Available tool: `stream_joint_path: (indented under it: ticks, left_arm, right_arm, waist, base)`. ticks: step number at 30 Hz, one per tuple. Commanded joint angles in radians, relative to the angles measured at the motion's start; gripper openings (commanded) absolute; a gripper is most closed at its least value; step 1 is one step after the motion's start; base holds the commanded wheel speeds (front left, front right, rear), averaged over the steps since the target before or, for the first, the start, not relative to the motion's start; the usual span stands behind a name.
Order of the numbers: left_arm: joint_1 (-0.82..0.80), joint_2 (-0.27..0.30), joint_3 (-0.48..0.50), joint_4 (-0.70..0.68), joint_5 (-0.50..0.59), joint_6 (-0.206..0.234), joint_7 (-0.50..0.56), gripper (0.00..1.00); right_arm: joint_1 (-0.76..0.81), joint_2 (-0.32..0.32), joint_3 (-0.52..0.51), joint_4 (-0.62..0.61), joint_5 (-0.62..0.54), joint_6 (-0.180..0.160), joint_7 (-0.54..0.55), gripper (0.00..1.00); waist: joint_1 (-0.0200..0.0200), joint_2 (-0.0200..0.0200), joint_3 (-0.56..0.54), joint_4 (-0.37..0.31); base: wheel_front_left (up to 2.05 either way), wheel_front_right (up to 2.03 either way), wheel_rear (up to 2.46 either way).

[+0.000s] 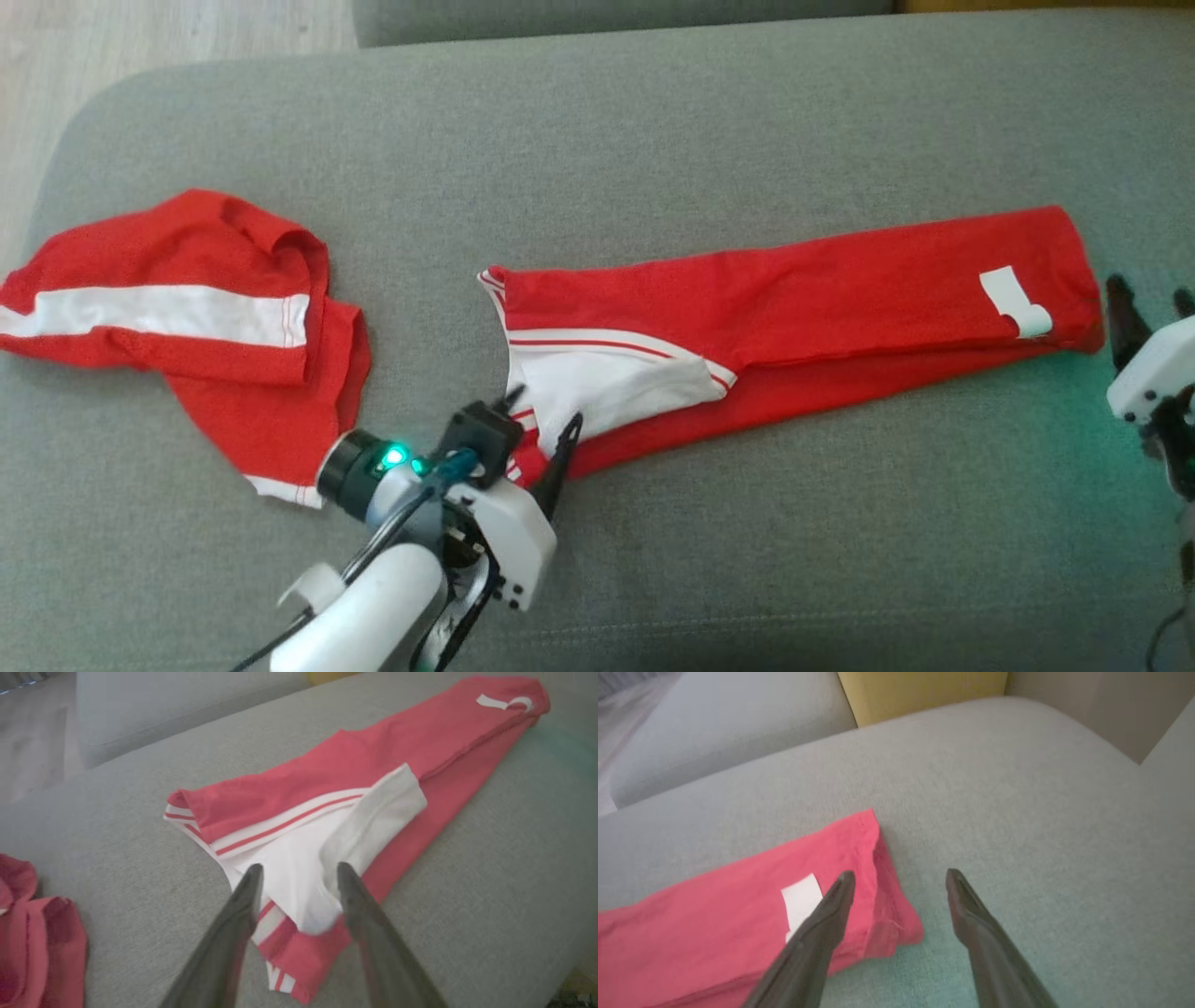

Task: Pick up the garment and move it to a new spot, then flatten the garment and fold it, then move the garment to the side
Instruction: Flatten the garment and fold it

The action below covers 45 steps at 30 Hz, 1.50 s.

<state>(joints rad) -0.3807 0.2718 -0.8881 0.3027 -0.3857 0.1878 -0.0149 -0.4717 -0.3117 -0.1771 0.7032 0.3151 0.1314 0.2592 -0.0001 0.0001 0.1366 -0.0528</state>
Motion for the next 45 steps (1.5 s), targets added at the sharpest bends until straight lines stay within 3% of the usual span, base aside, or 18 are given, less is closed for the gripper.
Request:
stream_joint_path:
  ticks: [1, 6, 10, 14, 18, 25, 32, 45]
  left_arm:
    - [-0.021, 0.004, 0.052, -0.024, -0.009, 0.017, -0.026, 1.00]
    - [-0.007, -0.041, 0.172, -0.041, -0.079, 0.078, -0.178, 1.00]
    - [0.007, -0.070, 0.298, -0.068, -0.123, 0.099, -0.242, 1.00]
    - [0.037, -0.108, 0.430, -0.166, -0.091, 0.091, -0.246, 1.00]
    - [0.101, -0.150, 0.518, -0.232, -0.029, 0.044, -0.247, 1.00]
    - [0.161, -0.199, 0.587, -0.236, 0.040, -0.041, -0.247, 1.00]
    - [0.155, -0.216, 0.612, -0.231, 0.077, -0.079, -0.247, 1.00]
    - [0.119, -0.221, 0.600, -0.215, 0.095, -0.111, -0.247, 1.00]
  right_arm:
    - [-0.002, -0.006, 0.022, -0.060, -0.007, -0.001, -0.031, 1.00]
    - [0.042, 0.014, 0.069, -0.197, 0.013, -0.001, -0.166, 1.00]
    - [0.086, 0.028, 0.117, -0.310, 0.003, -0.001, -0.276, 1.00]
    - [0.133, 0.055, 0.141, -0.397, -0.026, -0.001, -0.358, 1.00]
    - [0.182, 0.087, 0.157, -0.443, -0.063, -0.001, -0.403, 1.00]
    - [0.214, 0.124, 0.148, -0.442, -0.086, -0.001, -0.399, 1.00]
    - [0.182, 0.134, 0.071, -0.383, -0.102, -0.001, -0.345, 1.00]
    - [-0.009, 0.194, -0.265, -0.134, -0.259, -0.001, -0.171, 1.00]
  waist:
    - [0.0001, -0.0001, -0.008, 0.000]
    - [0.0001, -0.0001, -0.027, -0.003]
    - [0.0001, -0.0001, -0.030, -0.008]
    - [0.0001, -0.0001, -0.025, -0.009]
    - [0.0001, -0.0001, -0.021, -0.008]
    - [0.0001, -0.0001, -0.010, 0.000]
    - [0.0001, -0.0001, 0.014, 0.011]
    - [0.0001, -0.0001, 0.121, 0.048]
  base:
    - [0.00, 0.00, 0.00]
    - [0.00, 0.00, 0.00]
    - [0.00, 0.00, 0.00]
    - [0.00, 0.00, 0.00]
    - [0.00, 0.00, 0.00]
    - [0.00, 0.00, 0.00]
    - [0.00, 0.00, 0.00]
    - [0.00, 0.00, 0.00]
